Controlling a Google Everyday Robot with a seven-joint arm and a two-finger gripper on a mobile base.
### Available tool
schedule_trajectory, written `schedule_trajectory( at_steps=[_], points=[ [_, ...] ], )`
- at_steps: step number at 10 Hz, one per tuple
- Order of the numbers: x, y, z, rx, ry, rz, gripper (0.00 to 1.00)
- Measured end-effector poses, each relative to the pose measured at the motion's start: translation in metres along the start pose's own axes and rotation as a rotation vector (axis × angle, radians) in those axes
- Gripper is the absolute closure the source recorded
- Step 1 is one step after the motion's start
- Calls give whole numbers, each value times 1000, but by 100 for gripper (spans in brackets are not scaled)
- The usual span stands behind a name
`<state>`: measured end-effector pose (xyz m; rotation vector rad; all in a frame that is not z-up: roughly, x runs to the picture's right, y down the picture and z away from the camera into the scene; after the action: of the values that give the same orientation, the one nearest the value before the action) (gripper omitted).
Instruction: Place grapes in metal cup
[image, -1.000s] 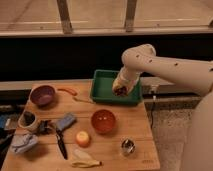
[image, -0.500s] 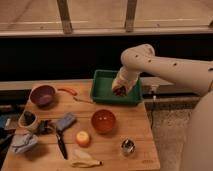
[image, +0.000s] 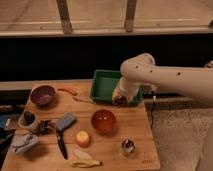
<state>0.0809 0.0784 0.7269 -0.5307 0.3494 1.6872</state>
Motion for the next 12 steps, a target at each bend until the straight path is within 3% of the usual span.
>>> schedule_trajectory(
  at_steps=[3, 6, 9, 12],
  points=[
    [65, -4, 12, -10, 41, 51, 100],
    [110, -45, 25, -2, 93, 165, 100],
    [140, -78, 25, 15, 124, 260, 100],
    [145, -76, 26, 16, 139, 273, 100]
  ],
)
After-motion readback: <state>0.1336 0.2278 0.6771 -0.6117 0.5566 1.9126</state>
